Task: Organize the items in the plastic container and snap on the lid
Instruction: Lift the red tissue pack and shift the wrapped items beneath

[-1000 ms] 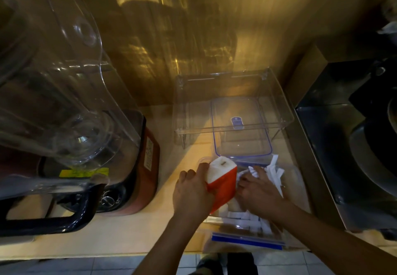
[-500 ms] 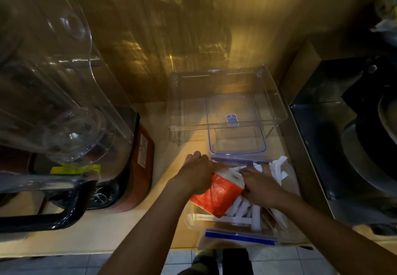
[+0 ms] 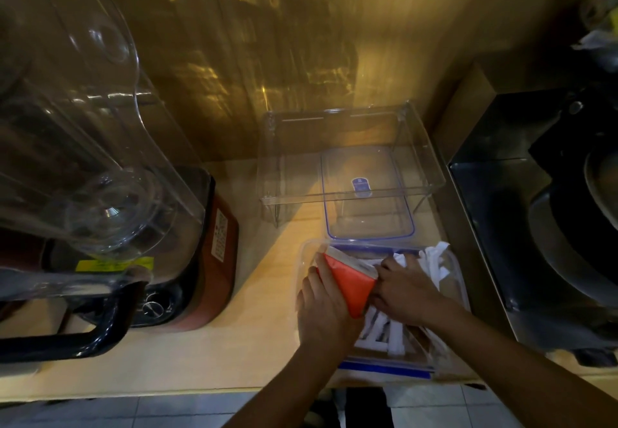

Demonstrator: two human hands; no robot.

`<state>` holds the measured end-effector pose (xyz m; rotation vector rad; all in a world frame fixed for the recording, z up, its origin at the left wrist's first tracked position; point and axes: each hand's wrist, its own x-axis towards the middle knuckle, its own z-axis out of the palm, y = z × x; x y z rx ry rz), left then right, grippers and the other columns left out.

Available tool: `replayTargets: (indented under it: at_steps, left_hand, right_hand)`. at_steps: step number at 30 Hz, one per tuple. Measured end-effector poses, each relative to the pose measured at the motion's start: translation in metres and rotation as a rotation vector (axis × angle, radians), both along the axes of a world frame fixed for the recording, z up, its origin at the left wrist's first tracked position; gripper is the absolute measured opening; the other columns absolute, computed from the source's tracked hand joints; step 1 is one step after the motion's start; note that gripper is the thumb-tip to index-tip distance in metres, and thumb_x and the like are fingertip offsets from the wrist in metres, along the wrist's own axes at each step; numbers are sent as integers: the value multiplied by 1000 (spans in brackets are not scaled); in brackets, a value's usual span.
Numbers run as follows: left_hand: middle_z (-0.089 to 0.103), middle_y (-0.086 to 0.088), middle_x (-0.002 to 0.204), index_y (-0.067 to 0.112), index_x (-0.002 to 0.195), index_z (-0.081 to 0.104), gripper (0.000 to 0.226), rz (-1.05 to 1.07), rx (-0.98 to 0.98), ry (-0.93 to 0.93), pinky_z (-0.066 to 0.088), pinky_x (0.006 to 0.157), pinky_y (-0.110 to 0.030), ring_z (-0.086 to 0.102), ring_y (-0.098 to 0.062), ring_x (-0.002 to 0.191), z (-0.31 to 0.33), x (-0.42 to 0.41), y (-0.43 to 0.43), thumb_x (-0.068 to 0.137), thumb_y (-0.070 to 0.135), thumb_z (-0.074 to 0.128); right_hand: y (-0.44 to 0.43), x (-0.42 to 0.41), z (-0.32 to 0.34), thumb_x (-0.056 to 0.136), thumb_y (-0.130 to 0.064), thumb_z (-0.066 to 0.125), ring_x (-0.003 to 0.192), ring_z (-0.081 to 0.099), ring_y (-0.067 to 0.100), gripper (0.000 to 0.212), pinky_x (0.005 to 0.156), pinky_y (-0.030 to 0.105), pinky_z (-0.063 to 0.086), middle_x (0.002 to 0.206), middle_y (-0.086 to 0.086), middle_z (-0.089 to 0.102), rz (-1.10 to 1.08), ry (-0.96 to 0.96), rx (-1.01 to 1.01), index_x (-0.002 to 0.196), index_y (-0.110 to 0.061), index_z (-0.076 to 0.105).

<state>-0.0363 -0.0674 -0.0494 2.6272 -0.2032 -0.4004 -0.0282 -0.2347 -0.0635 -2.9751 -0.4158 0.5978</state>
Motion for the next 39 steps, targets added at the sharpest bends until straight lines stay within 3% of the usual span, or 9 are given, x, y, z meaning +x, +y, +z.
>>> replayTargets:
  at_steps: [5,10,13,16,21,25,31,36,39]
  left_hand:
    - [38,-9,140,13,143,14,111,65,-277,4,37,107,-43,39,-23,127,3,-1,8,61,62,72]
    - [41,-6,138,16,139,23,92,-28,-196,-84,26,109,-38,37,-23,127,6,5,8,67,49,70]
    - [35,-3,144,21,141,20,88,-117,-29,-121,17,113,-41,29,-23,134,7,12,7,70,40,68]
    - [28,-6,150,23,143,19,90,-242,164,-166,10,115,-48,22,-27,140,6,17,6,71,38,70]
    - [12,-15,155,17,144,3,96,-406,382,-131,-4,115,-52,5,-36,144,-1,21,-7,76,37,67]
    - [-9,-14,158,20,145,-16,100,-449,326,-142,-18,108,-49,-24,-31,138,-9,18,-5,83,41,60]
    - [-5,-8,159,26,147,-7,89,-526,300,-142,-15,111,-47,-14,-29,144,-14,25,29,85,53,51]
    - [2,-8,159,28,146,-7,90,-489,309,-125,-16,110,-46,-3,-29,146,-17,22,27,80,72,36]
    - [6,-11,159,26,147,-3,88,-471,307,-125,-14,110,-47,1,-32,146,-18,21,26,82,71,35]
  right_hand:
    - [13,-1,3,91,-44,44,119,51,27,51,106,51,26,129,7,58,-67,-107,-91,136,-20,44]
    - [14,-6,15,48,-47,86,65,69,18,52,63,40,56,71,-1,73,47,-351,-44,89,-17,74]
    - [9,-9,13,63,-45,79,85,70,21,44,78,47,54,94,1,75,125,-307,-53,99,-21,72]
    - [5,-10,14,83,-46,59,125,51,26,42,107,56,31,128,1,63,158,-148,-108,120,-26,62]
    - [0,-14,9,93,-42,39,139,31,27,37,113,54,10,139,3,52,158,-111,-107,120,-28,61]
    - [-1,-11,8,94,-41,37,142,24,24,40,114,53,4,144,2,46,132,-102,-96,126,-25,57]
    - [6,-17,13,74,-46,67,105,65,17,34,93,47,48,106,-3,72,82,-253,-89,100,-25,71]
    - [13,-6,4,93,-45,36,132,38,23,49,113,55,10,139,2,49,-90,-49,-80,136,-22,40]
    - [18,1,4,92,-41,39,131,34,23,46,112,55,8,138,2,47,-134,11,-59,134,-22,40]
